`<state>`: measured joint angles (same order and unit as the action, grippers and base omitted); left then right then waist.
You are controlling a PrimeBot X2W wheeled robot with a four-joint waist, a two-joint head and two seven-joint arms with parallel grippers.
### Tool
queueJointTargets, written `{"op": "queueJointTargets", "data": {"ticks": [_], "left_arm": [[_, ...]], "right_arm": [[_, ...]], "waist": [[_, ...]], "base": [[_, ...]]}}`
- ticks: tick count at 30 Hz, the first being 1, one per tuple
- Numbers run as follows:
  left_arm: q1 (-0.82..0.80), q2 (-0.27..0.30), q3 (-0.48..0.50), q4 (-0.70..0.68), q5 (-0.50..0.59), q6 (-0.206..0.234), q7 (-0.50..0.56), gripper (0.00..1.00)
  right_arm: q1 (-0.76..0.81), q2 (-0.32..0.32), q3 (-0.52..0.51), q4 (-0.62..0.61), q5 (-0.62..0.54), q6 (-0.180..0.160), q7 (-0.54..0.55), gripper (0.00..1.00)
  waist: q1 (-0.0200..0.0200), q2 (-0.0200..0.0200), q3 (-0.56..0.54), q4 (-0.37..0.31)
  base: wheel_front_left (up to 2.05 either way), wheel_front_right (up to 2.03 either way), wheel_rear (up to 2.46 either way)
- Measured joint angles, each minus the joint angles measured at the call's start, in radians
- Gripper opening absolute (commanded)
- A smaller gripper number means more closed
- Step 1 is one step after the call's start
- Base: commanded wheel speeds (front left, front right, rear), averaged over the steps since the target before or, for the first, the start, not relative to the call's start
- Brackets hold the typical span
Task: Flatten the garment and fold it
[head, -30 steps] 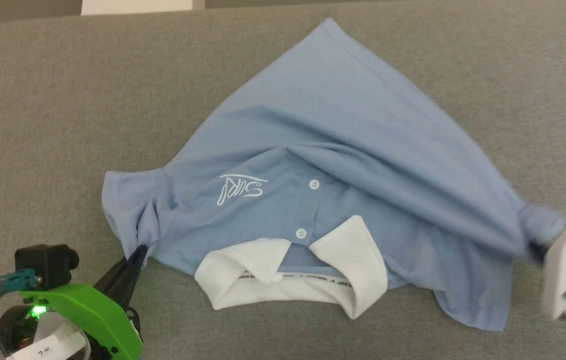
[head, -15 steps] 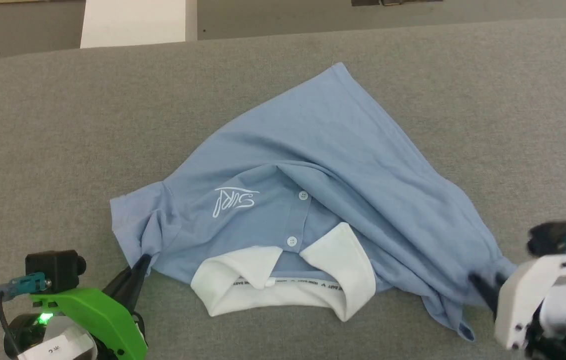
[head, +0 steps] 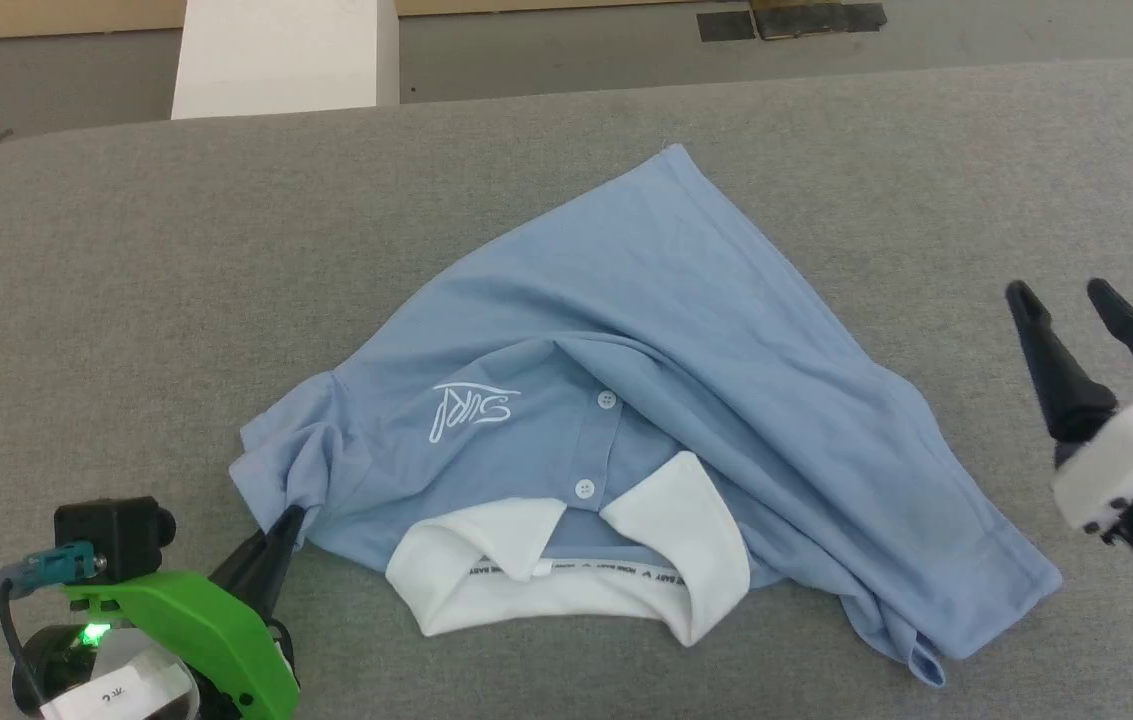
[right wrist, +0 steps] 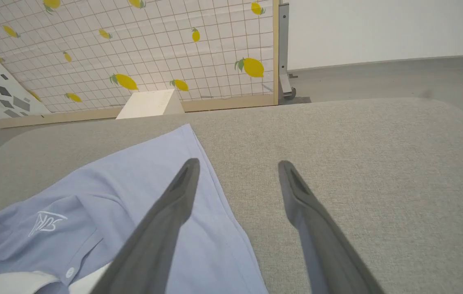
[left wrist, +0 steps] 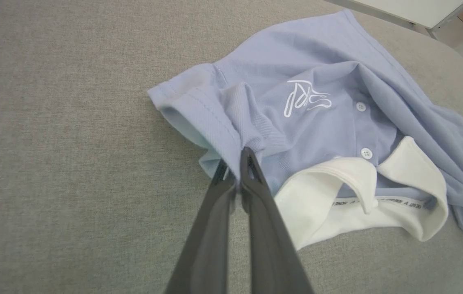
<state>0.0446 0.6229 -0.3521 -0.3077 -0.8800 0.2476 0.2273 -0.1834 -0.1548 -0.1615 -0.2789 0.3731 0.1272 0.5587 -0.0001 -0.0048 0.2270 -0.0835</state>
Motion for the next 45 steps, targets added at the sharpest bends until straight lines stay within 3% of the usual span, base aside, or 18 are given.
{"op": "queueJointTargets", "data": {"ticks": [6,13,25,31,42,43,44,45], "left_arm": [[-0.006,0.001,0.001,-0.005,0.0,-0.001,-0.001,0.0],[-0.047,0.008,0.004,-0.02,0.0,-0.035,-0.005,0.0],[-0.118,0.015,0.017,-0.035,-0.003,-0.118,-0.046,0.0],[-0.123,0.014,0.022,-0.031,-0.01,-0.134,-0.071,0.0],[-0.134,0.015,0.03,-0.035,-0.01,-0.156,-0.09,0.0],[-0.134,0.015,0.029,-0.035,-0.01,-0.156,-0.089,0.0],[-0.134,0.015,0.028,-0.034,-0.01,-0.156,-0.089,0.0],[-0.134,0.015,0.027,-0.031,-0.01,-0.155,-0.089,0.0]], "right_arm": [[-0.115,0.021,0.063,0.111,-0.056,0.0,-0.019,1.0],[-0.376,0.026,0.162,0.298,-0.168,0.0,0.018,1.0],[-0.768,0.02,0.23,0.565,-0.355,0.0,0.257,1.0],[-0.818,0.013,0.274,0.627,-0.422,0.0,0.384,1.0],[-0.896,0.019,0.32,0.625,-0.414,-0.004,0.543,1.0],[-0.897,0.022,0.316,0.623,-0.412,-0.004,0.562,0.33],[-0.897,0.025,0.31,0.621,-0.407,-0.004,0.578,0.04],[-0.895,0.03,0.3,0.617,-0.402,-0.004,0.599,0.0]], "waist": [[0.0,0.0,0.023,0.012],[0.0,0.0,0.09,0.045],[0.0001,0.0,0.281,0.138],[0.0001,0.0,0.37,0.178],[0.0,0.0,0.453,0.209],[0.0,0.0,0.45,0.208],[0.0,0.0,0.447,0.207],[0.0001,0.0,0.442,0.205]], "base": [[0.0,0.0,0.0],[0.0,0.0,0.0],[0.0,0.0,0.0],[0.0,0.0,0.0],[0.0,0.0,0.0],[0.0,0.0,0.0],[0.0,0.0,0.0],[0.0,0.0,0.0]]}}
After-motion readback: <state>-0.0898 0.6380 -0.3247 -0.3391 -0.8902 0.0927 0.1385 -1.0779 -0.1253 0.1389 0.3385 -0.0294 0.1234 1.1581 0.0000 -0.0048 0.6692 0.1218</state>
